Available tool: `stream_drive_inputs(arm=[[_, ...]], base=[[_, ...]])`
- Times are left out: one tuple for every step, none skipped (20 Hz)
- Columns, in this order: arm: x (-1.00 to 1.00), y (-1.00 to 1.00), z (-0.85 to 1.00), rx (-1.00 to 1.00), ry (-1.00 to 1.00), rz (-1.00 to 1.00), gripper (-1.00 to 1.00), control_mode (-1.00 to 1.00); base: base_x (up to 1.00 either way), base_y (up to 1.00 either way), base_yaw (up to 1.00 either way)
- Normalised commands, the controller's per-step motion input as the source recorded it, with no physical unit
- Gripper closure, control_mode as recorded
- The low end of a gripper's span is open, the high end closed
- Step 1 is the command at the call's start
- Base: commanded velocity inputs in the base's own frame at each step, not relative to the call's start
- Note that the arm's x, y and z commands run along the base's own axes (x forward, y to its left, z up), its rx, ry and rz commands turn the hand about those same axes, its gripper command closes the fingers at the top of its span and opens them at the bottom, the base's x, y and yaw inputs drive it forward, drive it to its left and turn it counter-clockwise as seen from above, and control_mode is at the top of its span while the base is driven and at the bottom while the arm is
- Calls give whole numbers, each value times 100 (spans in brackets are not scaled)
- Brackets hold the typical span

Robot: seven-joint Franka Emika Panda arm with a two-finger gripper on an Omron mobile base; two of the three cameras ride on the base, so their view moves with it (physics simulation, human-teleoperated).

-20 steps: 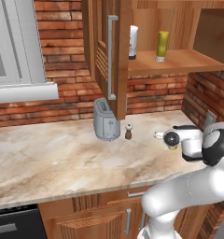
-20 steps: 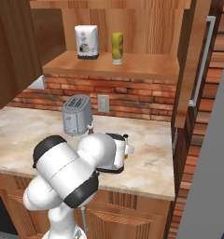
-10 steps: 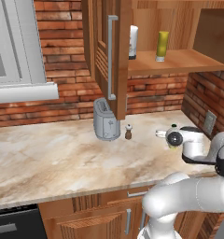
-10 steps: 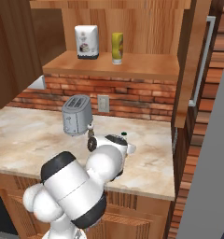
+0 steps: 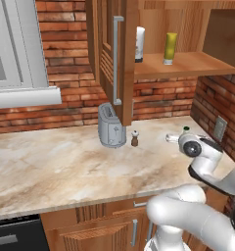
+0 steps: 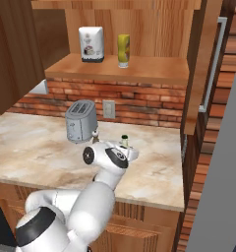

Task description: Pick the mustard and mustard from the counter and place them in the cabinet.

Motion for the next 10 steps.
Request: stream_drive_inputs(arm=[[-49,4,100,0,0,9,100,-100],[-51,1,100,0,0,9,100,-100],[-50,0,100,0,0,9,100,-100],[-49,0,100,0,0,10,100,-100],[-53,0,100,0,0,10,100,-100],[-54,0,100,0,0,9,100,-100],[-52,0,100,0,1,9,100,-100],[-53,0,100,0,3,10,100,-100],[-52,0,100,0,4,10,100,-100],[-55,0,100,0,3,10,100,-100]], base=[[0,0,0],[0,0,0],[0,0,0],[0,0,0],[0,0,0],[0,0,0],[0,0,0],[0,0,0],[0,0,0],[0,0,0]])
